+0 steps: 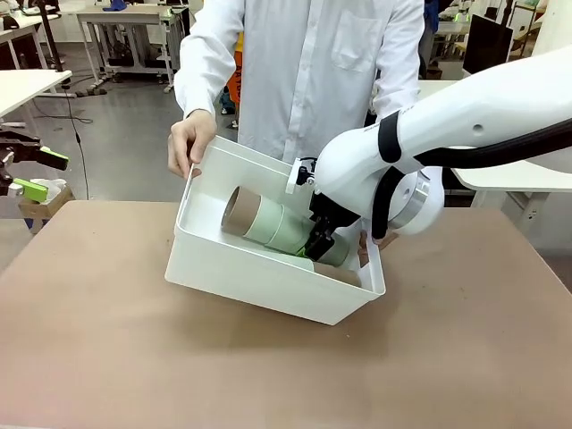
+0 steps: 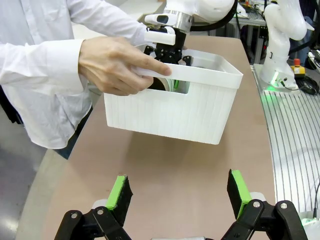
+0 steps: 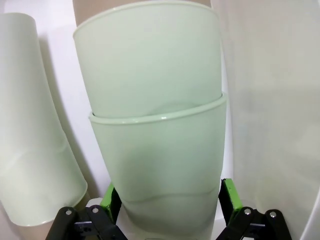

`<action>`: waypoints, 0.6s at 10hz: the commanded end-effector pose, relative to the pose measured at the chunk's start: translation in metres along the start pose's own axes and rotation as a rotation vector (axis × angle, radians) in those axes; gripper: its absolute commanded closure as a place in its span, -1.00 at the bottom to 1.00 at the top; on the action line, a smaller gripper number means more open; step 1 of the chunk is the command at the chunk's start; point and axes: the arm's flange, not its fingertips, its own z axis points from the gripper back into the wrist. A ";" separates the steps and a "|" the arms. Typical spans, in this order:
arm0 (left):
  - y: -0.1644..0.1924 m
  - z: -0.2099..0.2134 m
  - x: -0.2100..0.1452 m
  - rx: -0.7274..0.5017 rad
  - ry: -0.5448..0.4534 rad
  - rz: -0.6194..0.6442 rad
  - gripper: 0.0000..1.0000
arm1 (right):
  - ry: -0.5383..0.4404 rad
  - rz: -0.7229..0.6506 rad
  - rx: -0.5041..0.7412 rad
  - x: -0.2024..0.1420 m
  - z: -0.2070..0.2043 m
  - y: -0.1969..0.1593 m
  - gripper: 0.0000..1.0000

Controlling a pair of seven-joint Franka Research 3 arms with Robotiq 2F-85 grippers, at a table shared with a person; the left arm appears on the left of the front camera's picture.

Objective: Stack the cups and store them in the basket.
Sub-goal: Place the stack of Reusable plastic cups into the Pantry Basket.

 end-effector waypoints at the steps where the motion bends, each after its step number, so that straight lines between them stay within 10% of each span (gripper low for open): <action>1: 0.000 0.002 0.003 -0.003 0.008 0.009 -1.00 | -0.018 0.002 0.025 -0.002 0.021 -0.004 -1.00; 6: 0.000 0.002 0.003 -0.003 0.008 0.009 -1.00 | 0.029 0.000 0.025 -0.017 0.053 -0.021 -1.00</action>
